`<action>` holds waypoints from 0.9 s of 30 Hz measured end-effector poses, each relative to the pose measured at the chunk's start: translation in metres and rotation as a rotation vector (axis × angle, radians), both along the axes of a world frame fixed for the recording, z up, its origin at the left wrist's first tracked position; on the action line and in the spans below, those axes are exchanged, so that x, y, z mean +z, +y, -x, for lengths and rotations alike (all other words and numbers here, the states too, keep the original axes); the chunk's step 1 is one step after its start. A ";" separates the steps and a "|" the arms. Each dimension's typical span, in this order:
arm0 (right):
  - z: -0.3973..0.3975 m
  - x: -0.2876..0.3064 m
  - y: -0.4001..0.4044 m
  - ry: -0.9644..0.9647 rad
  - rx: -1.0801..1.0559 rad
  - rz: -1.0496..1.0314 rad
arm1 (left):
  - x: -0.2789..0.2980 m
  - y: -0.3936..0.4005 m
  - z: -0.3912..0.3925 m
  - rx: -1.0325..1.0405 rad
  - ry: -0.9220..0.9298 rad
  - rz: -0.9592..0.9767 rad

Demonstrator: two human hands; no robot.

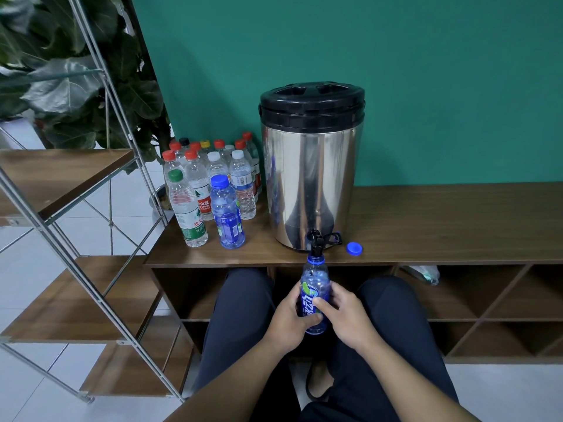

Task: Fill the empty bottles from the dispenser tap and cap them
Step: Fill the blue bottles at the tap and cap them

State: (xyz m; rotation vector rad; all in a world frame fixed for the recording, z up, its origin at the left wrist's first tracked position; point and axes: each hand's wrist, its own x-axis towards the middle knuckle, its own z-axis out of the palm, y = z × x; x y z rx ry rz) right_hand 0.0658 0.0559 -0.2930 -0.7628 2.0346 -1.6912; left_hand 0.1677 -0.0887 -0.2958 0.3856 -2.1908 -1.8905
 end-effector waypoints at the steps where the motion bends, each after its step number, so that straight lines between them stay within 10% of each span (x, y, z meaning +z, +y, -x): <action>1: 0.000 0.000 0.000 0.000 -0.001 0.000 | 0.000 0.000 0.000 0.000 0.000 -0.002; 27: 0.000 -0.001 0.000 -0.038 0.012 0.019 | 0.001 0.000 -0.001 0.000 0.001 -0.028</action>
